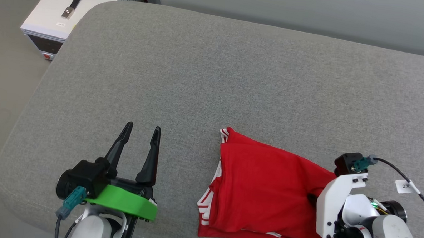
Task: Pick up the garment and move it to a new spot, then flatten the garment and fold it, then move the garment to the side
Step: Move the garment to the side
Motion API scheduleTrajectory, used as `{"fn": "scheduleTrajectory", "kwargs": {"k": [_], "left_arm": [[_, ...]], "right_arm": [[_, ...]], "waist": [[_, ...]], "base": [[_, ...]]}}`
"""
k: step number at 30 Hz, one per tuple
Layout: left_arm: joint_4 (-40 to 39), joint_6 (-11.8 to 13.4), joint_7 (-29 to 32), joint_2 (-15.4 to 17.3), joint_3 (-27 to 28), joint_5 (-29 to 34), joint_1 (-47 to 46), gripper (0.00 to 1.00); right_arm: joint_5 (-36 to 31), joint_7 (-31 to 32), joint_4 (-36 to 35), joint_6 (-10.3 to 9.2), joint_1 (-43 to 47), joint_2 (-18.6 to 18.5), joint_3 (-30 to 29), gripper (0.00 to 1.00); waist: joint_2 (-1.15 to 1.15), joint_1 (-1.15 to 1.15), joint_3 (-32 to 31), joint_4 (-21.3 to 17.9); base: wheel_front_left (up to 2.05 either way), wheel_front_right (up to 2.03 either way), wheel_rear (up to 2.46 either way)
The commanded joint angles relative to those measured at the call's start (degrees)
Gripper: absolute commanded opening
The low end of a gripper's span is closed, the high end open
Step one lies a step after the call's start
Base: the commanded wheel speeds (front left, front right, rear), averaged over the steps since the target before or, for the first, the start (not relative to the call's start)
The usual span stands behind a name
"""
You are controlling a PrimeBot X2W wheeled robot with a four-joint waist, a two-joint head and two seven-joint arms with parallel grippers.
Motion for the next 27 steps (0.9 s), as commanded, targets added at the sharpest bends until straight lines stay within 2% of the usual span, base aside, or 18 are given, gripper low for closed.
{"fn": "scheduleTrajectory", "kwargs": {"k": [1,5,11,15,27], "left_arm": [[0.11,-0.17,-0.34,-0.05,0.12,-0.11,-0.71,1.0],[0.41,-0.17,-0.34,0.07,0.33,-0.01,-0.08,1.0],[0.55,-0.17,-0.34,0.35,-0.29,-0.29,0.43,1.0],[0.46,-0.17,-0.34,0.93,-1.24,0.18,0.53,1.0],[-1.36,-0.17,-0.34,1.83,-6.14,0.82,-2.09,1.0]], "right_arm": [[-0.05,-0.71,2.24,-0.01,0.72,0.26,1.41,0.0],[0.05,-4.38,1.77,-0.01,-0.27,-1.49,2.49,0.0],[-0.52,-7.92,-0.83,-0.01,-1.7,-6.99,6.0,0.0],[0.18,-9.3,-3.27,-0.01,-3.75,-13.06,10.81,0.0],[1.66,-9.71,-6.25,-0.01,-13.0,-35.71,22.21,0.0]], "waist": [[0.0,0.0,-0.32,-0.23],[0.0,0.0,-1.32,-1.13],[0.0,0.0,-2.59,-4.23],[0.0,0.0,-2.7,-7.9],[0.0,0.0,2.26,-19.74]], "base": [[0.0,0.0,0.0],[0.0,0.0,0.0],[0.0,0.0,0.0],[0.0,0.0,0.0],[0.0,0.0,0.0]]}}
